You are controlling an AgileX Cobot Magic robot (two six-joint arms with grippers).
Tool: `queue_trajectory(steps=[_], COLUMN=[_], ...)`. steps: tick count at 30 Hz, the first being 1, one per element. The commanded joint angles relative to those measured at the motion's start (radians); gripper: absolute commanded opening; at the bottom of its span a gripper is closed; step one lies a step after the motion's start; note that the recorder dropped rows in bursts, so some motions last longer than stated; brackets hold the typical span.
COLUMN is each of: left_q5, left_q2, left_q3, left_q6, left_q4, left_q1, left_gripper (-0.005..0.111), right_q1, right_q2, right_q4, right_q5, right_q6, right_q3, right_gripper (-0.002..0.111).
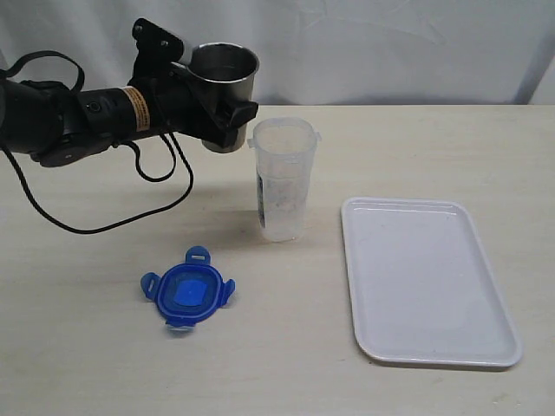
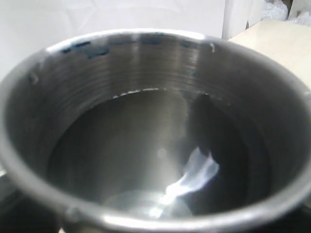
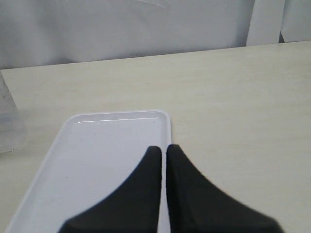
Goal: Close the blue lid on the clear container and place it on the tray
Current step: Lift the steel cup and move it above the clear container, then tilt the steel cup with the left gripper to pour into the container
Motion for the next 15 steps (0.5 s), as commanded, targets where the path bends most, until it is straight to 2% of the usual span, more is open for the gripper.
queue_trajectory(steps=[1,15], left_q5=[-0.104,-0.126], left_q2=[-0.018,-0.018], left_q3=[-0.017,-0.017], left_q6=[-0.025,0.090], left_q4=[-0.033,-0.060], left_q1=[-0.001,-0.001], left_gripper=[0.000,0.000], right_q1=[-0.001,-0.001], right_q2=[-0.004,-0.004], right_q4=[0.001,0.001], right_q5=[-0.002,-0.002], right_q6=[0.006,0.006], right_q3=[0.004,0.004], right_gripper=[0.005,0.005])
